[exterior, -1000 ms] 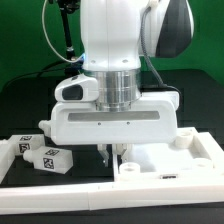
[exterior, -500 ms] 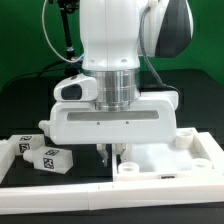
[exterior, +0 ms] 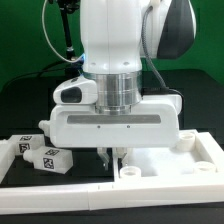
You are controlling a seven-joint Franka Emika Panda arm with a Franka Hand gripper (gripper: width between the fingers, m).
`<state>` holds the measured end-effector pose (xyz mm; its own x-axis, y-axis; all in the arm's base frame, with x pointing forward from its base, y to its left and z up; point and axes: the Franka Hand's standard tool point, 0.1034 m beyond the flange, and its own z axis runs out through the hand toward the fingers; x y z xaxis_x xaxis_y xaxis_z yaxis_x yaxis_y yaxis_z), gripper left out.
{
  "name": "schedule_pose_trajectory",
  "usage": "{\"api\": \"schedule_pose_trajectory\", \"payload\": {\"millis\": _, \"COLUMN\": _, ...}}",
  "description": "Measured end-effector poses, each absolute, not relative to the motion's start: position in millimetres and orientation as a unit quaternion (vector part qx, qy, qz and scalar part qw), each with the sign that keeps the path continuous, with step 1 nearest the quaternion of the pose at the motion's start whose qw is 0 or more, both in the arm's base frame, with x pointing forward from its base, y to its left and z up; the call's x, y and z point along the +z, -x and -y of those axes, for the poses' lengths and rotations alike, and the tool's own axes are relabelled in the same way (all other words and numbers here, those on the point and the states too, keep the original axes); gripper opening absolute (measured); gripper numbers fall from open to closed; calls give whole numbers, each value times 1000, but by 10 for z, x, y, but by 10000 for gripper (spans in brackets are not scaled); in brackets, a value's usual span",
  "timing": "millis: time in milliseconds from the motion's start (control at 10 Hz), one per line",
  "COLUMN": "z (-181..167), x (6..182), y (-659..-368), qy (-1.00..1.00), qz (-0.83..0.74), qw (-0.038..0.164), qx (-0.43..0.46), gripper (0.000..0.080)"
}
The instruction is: Assemble one leg
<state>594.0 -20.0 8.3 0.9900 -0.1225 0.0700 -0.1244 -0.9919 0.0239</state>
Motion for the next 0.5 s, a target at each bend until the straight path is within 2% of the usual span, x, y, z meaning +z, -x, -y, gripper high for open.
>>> {"api": "schedule_pose_trajectory", "payload": {"millis": 300, "z": 211, "x": 86, "y": -5936, "qy": -997, "qz": 62, "qw": 19, "qx": 29, "gripper": 58}}
{"api": "schedule_pose_trajectory", "payload": {"millis": 400, "z": 206, "x": 86, "y": -5936, "qy": -997, "qz": 62, "qw": 19, "qx": 29, "gripper": 149}}
{"api": "schedule_pose_trajectory", "payload": {"millis": 500, "z": 201, "x": 93, "y": -5940, "qy": -997, "qz": 62, "qw": 18, "qx": 30, "gripper": 289}}
